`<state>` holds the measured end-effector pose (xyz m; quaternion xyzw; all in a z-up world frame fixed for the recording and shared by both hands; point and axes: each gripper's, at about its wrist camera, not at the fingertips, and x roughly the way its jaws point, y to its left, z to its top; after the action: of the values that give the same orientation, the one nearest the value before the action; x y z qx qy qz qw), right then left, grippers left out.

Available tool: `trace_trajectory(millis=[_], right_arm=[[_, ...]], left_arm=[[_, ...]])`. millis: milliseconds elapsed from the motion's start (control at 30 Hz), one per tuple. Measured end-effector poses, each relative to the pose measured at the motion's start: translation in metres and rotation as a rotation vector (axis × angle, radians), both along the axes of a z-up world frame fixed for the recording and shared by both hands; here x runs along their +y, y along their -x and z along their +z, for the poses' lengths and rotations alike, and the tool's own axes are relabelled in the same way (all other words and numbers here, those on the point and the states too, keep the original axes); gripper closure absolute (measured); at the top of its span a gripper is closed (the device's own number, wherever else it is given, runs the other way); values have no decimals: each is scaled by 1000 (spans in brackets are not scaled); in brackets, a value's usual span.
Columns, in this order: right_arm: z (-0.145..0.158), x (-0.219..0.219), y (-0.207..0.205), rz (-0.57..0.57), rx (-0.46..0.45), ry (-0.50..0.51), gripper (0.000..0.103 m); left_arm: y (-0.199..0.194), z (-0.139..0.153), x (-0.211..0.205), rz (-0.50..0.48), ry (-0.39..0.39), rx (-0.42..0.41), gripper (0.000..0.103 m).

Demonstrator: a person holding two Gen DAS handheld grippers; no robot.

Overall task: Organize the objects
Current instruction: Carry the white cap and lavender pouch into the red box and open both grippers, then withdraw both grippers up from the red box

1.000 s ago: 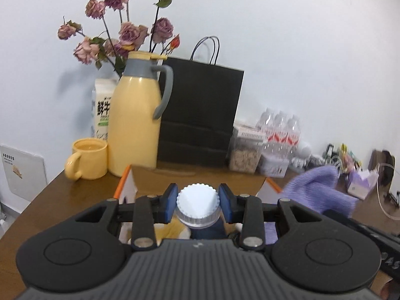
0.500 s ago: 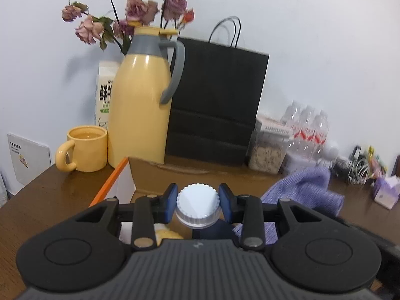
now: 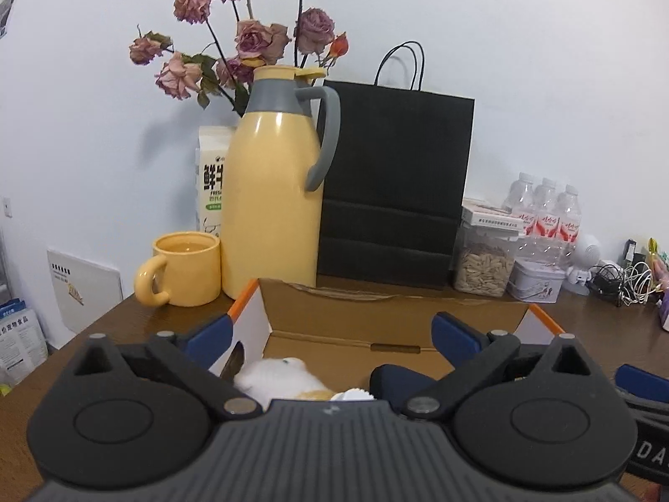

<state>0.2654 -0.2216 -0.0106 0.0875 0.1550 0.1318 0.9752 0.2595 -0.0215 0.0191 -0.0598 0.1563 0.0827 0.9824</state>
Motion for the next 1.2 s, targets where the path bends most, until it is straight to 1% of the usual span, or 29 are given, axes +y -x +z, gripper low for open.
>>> trace_trajectory(millis=[67, 133, 400, 567, 700, 900, 1067, 1200], right_arm=[[0, 1, 1, -3, -1, 15, 3], [0, 2, 1, -2, -1, 17, 0], [4, -2, 5, -11, -15, 14, 0], [14, -3, 22, 16, -56, 30, 0], [22, -5, 37, 30, -71, 48, 0], [26, -7, 61, 37, -59, 54, 0], [26, -9, 83, 48, -33, 65, 0], [20, -8, 99, 66, 1, 89, 0]], left_arm=[[-1, -1, 1, 3, 5, 9, 0], [0, 0, 2, 5, 8, 9, 0], [10, 8, 2, -5, 19, -15, 0], [28, 20, 6, -36, 21, -23, 0], [45, 26, 14, -63, 9, -3, 0], [74, 29, 32, -75, -12, 23, 0], [98, 24, 52, -53, -29, 61, 0], [116, 17, 70, -21, -29, 84, 0]])
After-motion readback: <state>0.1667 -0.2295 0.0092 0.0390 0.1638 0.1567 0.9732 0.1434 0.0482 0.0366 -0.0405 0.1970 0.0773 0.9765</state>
